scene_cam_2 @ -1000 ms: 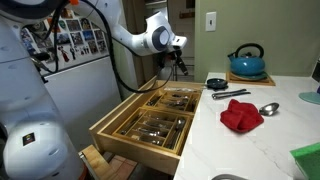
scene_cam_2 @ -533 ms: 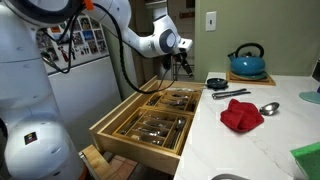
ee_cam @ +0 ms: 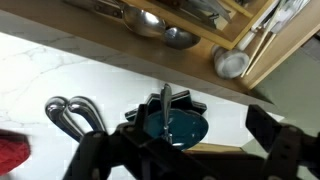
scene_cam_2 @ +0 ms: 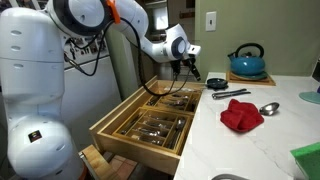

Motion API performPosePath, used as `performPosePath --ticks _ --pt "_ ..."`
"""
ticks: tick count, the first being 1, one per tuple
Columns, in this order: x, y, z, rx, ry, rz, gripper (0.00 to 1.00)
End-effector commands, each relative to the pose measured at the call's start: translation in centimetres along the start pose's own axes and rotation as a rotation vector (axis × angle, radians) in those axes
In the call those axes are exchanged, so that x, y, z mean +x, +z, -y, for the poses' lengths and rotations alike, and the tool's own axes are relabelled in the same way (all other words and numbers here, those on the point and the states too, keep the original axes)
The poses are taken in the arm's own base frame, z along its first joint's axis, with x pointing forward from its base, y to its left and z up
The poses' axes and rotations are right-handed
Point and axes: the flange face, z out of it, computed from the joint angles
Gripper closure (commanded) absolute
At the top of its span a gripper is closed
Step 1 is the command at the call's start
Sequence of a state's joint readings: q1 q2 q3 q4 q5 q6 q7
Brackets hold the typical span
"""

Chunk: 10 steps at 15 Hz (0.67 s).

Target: Put the silver fork from the blue plate on the right side of the open drawer

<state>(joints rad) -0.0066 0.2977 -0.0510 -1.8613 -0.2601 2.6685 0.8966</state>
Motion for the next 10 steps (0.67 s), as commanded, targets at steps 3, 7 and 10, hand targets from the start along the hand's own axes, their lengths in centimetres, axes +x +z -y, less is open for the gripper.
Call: performPosePath --ticks 3,7,10 --pt "1.8 3.7 0.7 -0.044 -0.001 -0.006 0.0" --pt "2.6 5.4 0.8 -0.082 -0.006 -0.011 0.0" --pt "2.9 6.3 0.8 -0.118 -0.012 -0.006 0.15"
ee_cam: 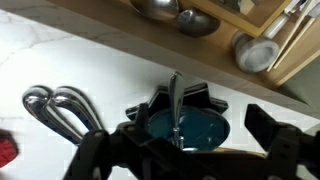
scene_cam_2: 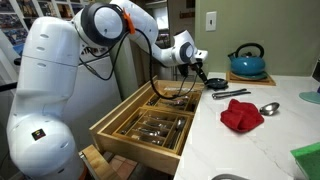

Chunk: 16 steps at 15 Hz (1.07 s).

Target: Put the silver fork from the blue plate on the right side of the open drawer

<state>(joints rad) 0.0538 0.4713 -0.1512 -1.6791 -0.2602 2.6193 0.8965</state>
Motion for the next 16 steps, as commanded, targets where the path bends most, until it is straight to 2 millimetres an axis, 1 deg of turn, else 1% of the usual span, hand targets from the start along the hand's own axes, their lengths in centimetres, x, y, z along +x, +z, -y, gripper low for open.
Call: performPosePath --ticks 1,2,3,4,8,10,12,14,15,16 --pt "0.5 1.3 0.4 -0.051 -0.012 0.013 0.18" --pt "0.6 1.5 0.4 -0.06 -0.013 0.017 0.26" --pt "0.7 1.7 0.5 -0.067 -0.013 0.018 0.38" --pt "0.7 1.8 0.5 -0.073 -0.013 0.02 0.46" --pt "1.0 2.3 0.5 -0.103 -0.021 0.026 0.66" --pt "1.2 2.4 0.5 -0.118 -0.019 0.03 0.79" --pt "1.2 2.7 0.4 -0.133 -0.019 0.037 0.8" --pt "1.2 2.9 0.3 -0.15 -0.02 0.046 0.88" --pt "1.3 2.9 0.3 -0.152 -0.02 0.05 0.96" --pt "1.3 2.8 0.3 -0.153 -0.021 0.052 0.96"
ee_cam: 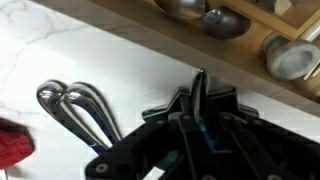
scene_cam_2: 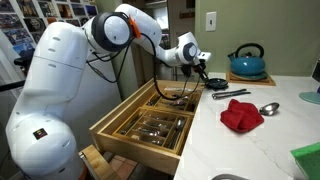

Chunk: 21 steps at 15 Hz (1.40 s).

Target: Put the silver fork from the blue plate on the right side of the open drawer

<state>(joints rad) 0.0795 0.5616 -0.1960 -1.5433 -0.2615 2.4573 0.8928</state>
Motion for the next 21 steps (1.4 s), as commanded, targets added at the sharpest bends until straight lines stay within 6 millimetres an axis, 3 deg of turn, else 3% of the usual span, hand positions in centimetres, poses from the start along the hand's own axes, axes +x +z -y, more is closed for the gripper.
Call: performPosePath --ticks 1,8,13,17,21 --pt "0.1 0.2 0.2 -0.028 -0.012 0.012 0.96" --pt "0.1 -2.3 0.8 0.012 -0.013 -0.01 0.96" --pt "-1.5 -5.5 0.9 0.012 0.065 -0.065 0.96" --pt "-3.9 -8.5 0.5 0.005 0.121 -0.143 0.96" --pt "-6.9 -10.2 -1.0 -0.045 0.185 -0.203 0.96"
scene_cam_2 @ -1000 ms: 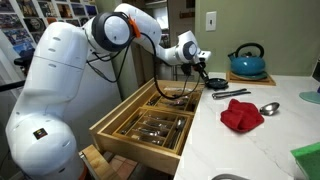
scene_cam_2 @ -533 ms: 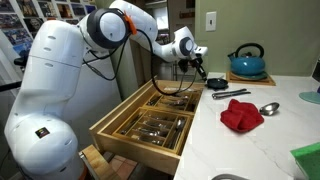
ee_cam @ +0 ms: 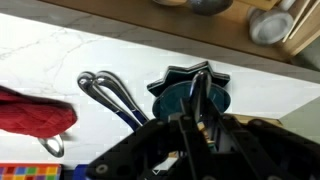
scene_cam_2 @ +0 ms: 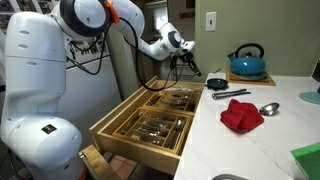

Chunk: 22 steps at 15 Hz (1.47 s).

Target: Put the silver fork from the blue plate on the right side of the open drawer

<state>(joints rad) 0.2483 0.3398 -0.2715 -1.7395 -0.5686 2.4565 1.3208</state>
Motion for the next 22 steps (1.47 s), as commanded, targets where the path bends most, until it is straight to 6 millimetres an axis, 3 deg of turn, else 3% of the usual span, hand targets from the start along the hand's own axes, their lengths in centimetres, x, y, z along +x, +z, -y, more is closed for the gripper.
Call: performPosePath --ticks 1,6,10,17,22 --pt "-2.5 -2.1 -3.3 -0.042 0.066 -0.034 0.96" --pt "-5.1 -3.4 -8.6 -0.118 0.227 -0.044 0.96" --pt "-7.5 -5.3 -11.3 -0.135 0.286 -0.066 0.96" --pt "-13.0 -9.0 -11.0 -0.164 0.199 -0.061 0.96" --pt "-15.9 -10.2 -10.0 -0.173 0.138 -0.033 0.96"
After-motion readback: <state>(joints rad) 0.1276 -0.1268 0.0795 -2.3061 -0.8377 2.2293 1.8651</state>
